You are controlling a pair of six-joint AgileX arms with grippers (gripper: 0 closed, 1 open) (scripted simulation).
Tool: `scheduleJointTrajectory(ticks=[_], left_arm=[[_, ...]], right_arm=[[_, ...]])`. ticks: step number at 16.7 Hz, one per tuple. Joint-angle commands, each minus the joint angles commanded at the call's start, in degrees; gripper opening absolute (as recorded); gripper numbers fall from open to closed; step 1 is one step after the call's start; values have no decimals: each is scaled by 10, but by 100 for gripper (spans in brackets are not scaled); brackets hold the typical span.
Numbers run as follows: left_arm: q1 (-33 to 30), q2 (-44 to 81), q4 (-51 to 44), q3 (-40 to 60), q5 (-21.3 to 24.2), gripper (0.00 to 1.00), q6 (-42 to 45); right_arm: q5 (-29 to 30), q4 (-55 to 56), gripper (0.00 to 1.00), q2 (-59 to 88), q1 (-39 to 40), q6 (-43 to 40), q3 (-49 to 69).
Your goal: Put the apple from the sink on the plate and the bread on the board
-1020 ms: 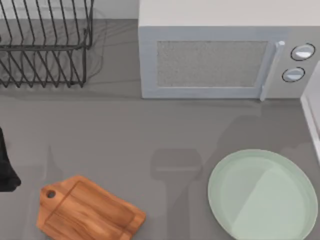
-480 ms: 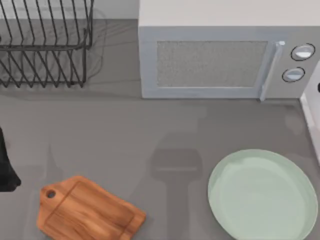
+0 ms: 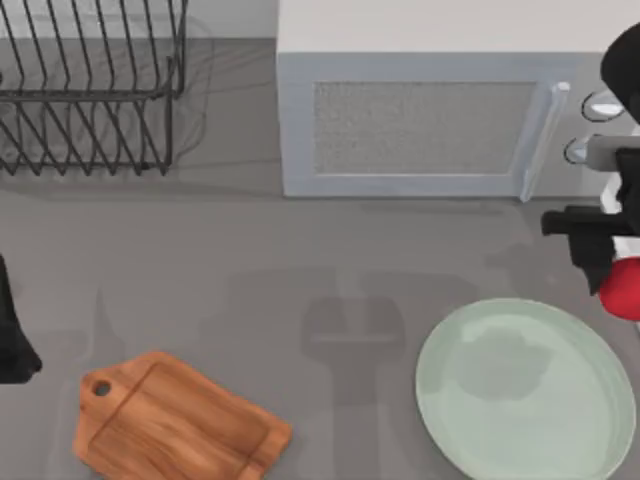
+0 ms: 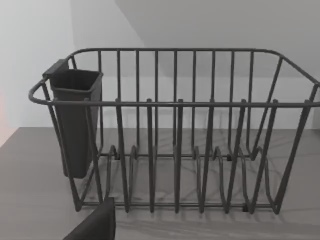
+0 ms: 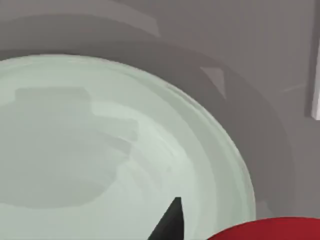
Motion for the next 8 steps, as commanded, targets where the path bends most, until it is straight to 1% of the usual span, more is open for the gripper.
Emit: scheduleJointTrajectory(ticks=[5,8], left_arm=[[0,0,0,0,0,100,0],[0,0,0,0,0,100,0]], right_arm=[[-5,-17,0,-55,119,93,-25],[-7,-20,0,-74,165,126,-30]])
